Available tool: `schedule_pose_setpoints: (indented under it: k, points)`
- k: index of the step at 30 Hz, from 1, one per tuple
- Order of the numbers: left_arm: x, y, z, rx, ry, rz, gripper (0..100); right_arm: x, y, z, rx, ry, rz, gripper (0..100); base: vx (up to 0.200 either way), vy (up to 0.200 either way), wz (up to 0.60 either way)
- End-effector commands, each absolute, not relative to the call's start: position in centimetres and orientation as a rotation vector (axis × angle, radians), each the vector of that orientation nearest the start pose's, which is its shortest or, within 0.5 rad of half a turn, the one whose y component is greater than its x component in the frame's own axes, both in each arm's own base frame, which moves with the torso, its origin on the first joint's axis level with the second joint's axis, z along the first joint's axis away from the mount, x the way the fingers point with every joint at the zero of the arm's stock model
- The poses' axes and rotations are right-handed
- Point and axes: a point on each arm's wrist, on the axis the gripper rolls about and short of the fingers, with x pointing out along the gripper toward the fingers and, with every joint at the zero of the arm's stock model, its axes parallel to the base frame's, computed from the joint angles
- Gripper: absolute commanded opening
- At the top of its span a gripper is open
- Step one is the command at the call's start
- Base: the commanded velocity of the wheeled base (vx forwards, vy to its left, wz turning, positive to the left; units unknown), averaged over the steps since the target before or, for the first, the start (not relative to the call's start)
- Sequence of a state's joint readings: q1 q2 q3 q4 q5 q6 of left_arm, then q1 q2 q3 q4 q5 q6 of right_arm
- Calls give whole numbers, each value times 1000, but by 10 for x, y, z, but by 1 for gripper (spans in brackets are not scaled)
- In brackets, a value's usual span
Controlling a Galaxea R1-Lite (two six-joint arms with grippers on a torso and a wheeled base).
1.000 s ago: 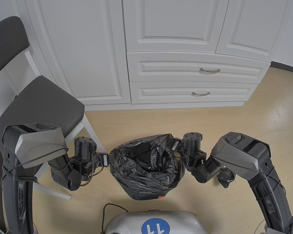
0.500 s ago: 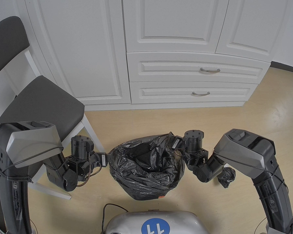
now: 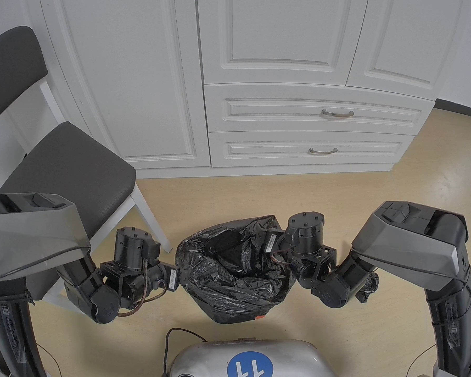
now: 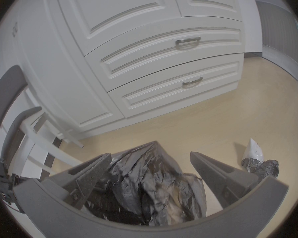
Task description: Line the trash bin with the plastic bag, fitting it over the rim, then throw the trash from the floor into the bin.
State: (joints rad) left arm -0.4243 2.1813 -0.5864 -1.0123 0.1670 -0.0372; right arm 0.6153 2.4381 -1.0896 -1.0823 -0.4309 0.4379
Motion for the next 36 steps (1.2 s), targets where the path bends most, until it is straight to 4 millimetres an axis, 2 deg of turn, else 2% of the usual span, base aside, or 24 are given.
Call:
schedule_pose_setpoints:
  k: [1,6,15,19,22,25,30,31,33,36]
  points:
    - [293,-123,5,166,639,-281,100,354,249,19,291,262,151,100,0,0,0]
    - [301,-111,-20,172,709,-294,100,357,247,20,295,256,145,100,0,0,0]
    - [313,-102,-43,167,756,-260,100,357,247,18,292,261,142,100,0,0,0]
    - [319,-104,-51,156,759,-254,100,358,247,17,292,262,142,100,0,0,0]
    - [335,-109,-70,101,741,-211,100,357,248,14,288,268,142,100,0,0,0]
    - [343,-112,-78,66,730,-163,100,356,249,12,285,272,146,100,0,0,0]
    - [335,-106,-76,81,751,-173,100,355,250,11,283,275,148,100,0,0,0]
    - [326,-97,-63,107,755,-213,100,355,250,13,284,274,149,100,0,0,0]
    - [315,-83,-50,136,759,-312,100,354,249,14,286,271,149,100,0,0,0]
    - [310,-65,-31,137,701,-413,100,354,249,15,286,270,150,100,0,0,0]
